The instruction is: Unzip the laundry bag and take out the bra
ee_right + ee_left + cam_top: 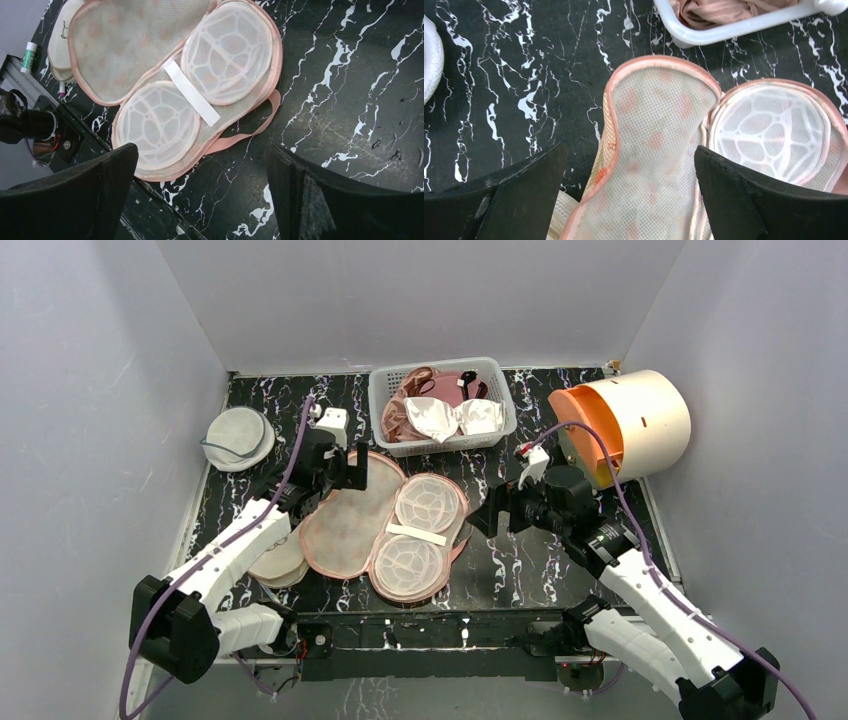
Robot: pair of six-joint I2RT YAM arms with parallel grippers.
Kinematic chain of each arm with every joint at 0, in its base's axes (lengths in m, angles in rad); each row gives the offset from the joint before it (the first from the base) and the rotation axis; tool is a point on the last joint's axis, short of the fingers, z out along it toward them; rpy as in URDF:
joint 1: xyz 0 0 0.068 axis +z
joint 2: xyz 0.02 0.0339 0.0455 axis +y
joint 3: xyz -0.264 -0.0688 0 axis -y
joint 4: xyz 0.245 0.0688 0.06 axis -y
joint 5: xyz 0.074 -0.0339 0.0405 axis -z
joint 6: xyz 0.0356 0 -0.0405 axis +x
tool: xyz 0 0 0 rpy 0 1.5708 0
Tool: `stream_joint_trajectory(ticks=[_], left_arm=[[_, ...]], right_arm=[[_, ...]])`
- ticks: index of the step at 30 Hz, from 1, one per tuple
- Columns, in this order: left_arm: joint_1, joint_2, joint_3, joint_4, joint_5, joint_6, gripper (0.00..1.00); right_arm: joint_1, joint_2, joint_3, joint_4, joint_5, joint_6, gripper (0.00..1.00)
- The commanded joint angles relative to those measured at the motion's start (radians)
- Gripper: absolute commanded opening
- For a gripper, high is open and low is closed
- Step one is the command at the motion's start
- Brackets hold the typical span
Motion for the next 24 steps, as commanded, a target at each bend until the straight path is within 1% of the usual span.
stream_joint_trajectory(ticks=[1, 3, 7, 11, 14, 17, 21, 24], left_arm=[[0.002, -0.036, -0.006, -0.086, 0.067, 0.027, 0.98], [0.002, -0.034, -0.024, -0.097, 0.091, 0.041, 0.98], [0.002, -0.035, -0.081, -0.057, 0.121, 0.038, 0.98], [0.002, 0.026, -0.056, -0.071, 0.143, 0.044, 0.98], [0.002, 0.058, -0.043, -0.087, 0.151, 0.065, 0.97], [0.002, 0.072, -0.042, -0.087, 0.114, 0.084, 0.96], [0.002, 0.101, -0.027, -0.106, 0.005, 0.074, 0.94], [0.002, 0.134, -0.015, -0.109, 0.016, 0.081, 0.93]], right_arm=[[-0.002, -0.043, -0.012, 0.134, 0.048, -0.027, 0.98], [-0.003, -0.041, -0.018, 0.133, 0.124, -0.025, 0.98], [-0.002, -0.042, -0.057, 0.151, 0.183, -0.005, 0.98], [-0.002, -0.077, -0.119, 0.205, 0.190, 0.010, 0.98], [-0.003, -0.075, -0.144, 0.236, 0.186, 0.007, 0.98], [-0.002, -0.054, -0.141, 0.226, 0.194, -0.005, 0.98], [-0.003, -0.058, -0.182, 0.263, 0.218, -0.007, 0.98], [-0.002, -0.077, -0.203, 0.292, 0.214, -0.017, 0.98]])
